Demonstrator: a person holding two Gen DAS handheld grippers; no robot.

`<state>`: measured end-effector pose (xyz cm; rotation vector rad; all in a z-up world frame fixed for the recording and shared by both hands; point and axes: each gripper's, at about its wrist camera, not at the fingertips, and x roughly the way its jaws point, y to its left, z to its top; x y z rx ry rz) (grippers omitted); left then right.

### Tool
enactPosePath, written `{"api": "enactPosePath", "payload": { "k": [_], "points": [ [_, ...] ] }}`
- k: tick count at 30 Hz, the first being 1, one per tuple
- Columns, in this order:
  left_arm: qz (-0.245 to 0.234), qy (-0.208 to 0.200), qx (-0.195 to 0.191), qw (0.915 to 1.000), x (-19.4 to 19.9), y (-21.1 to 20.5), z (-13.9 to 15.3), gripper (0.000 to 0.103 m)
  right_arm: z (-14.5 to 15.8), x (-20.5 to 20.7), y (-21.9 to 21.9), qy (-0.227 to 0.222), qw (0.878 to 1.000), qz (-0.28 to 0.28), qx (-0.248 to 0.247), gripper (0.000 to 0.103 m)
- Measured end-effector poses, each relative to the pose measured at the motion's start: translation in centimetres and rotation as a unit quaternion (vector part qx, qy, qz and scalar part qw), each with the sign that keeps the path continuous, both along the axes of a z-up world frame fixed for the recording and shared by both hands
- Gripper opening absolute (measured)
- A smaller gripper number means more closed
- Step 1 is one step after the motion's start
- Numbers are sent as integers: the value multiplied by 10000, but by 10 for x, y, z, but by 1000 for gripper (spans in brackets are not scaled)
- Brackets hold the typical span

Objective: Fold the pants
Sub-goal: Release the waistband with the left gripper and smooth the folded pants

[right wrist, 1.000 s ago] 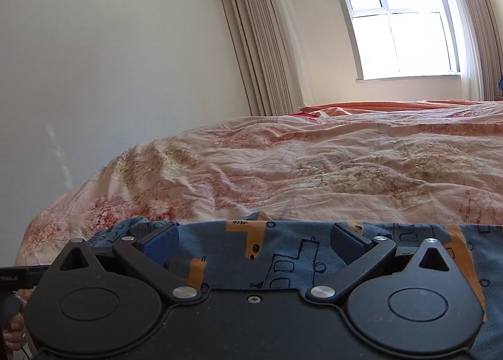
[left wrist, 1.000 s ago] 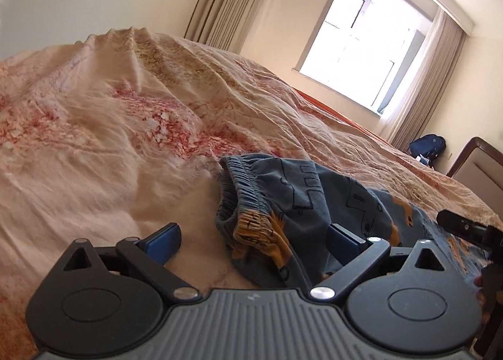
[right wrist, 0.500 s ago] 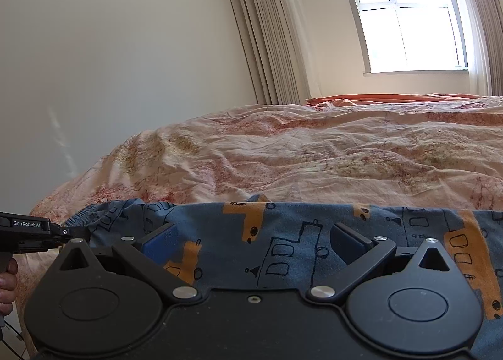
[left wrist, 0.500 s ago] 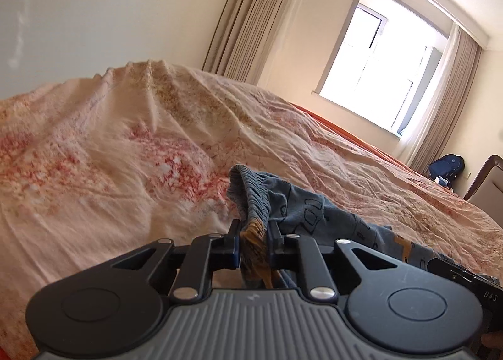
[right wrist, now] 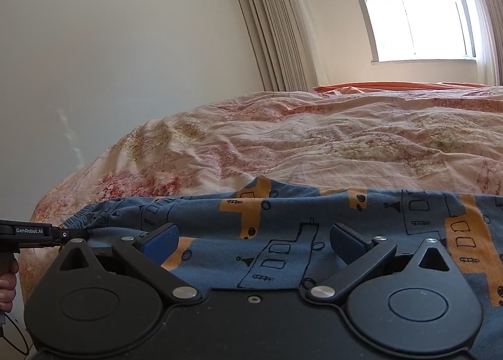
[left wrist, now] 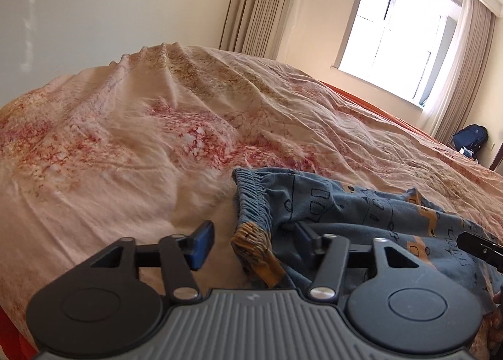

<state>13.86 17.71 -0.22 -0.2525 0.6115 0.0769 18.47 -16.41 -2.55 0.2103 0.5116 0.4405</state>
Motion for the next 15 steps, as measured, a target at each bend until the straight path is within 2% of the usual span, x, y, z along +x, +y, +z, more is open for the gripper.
{"api": "enactPosePath", "payload": {
  "k": [1,3,5,8,15],
  "points": [
    [29,-77,100,9999,-2,-3,5,88,0,0,0,-7,10000,-14,4,102],
    [65,-218,358,9991,-5,-12,13,91,1,-1,-3,-12,10000,-77,7,102],
    [89,-333,646,9973,-4,-25,21,102,3,-2,-7,-38,9997,-245,-47,102],
    [-104,-525,869,9948,0,-50,26,102,4,-1,-18,-58,9980,-616,-110,103],
    [-861,-432,799,9921,30,-115,9,102,5,2,-56,-6,9912,-1326,-45,103]
  ]
}}
